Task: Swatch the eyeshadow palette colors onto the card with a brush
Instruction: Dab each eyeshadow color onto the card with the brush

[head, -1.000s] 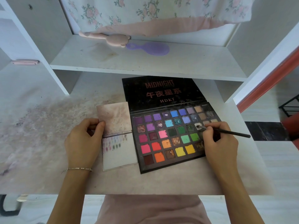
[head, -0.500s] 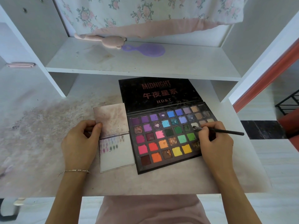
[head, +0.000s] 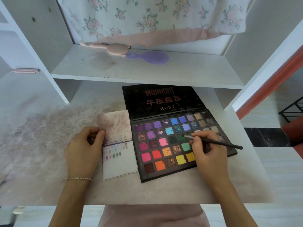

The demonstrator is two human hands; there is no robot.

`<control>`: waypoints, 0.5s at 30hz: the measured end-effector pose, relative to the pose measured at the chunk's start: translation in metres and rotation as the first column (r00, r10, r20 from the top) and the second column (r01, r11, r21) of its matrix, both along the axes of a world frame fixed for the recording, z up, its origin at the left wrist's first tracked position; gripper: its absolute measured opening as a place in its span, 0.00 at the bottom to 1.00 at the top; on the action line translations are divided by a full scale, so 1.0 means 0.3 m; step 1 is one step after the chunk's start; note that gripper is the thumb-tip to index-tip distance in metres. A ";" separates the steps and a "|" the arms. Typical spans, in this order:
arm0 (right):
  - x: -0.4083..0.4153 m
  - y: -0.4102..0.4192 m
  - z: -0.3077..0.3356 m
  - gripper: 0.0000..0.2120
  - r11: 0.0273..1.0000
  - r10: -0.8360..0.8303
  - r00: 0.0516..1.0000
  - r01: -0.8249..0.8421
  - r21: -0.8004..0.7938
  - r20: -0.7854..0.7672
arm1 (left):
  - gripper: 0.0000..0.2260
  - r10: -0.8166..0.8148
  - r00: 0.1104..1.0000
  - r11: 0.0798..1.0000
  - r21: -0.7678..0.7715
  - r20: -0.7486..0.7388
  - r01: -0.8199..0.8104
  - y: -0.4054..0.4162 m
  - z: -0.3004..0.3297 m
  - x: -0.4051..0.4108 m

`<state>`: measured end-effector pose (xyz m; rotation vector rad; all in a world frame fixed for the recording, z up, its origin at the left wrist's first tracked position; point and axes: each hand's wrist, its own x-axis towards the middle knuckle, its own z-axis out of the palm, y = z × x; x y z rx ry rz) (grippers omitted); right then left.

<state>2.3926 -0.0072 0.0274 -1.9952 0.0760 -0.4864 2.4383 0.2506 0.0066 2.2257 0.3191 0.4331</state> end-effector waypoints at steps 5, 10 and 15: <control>-0.003 0.132 0.006 0.08 0.975 0.204 0.977 -0.198 0.097 -0.057 | 0.02 0.005 1.000 1.000 -0.005 -0.007 -0.005 -0.001 0.001 0.000; 0.011 0.248 0.001 0.05 0.932 0.359 0.924 -0.346 0.109 -0.135 | 0.02 0.004 1.000 1.000 -0.003 -0.005 -0.004 -0.001 0.004 0.000; 0.025 0.310 -0.006 0.06 0.923 0.386 0.914 -0.382 0.054 -0.129 | 0.02 0.001 1.000 1.000 0.010 0.013 -0.001 0.005 -0.001 -0.001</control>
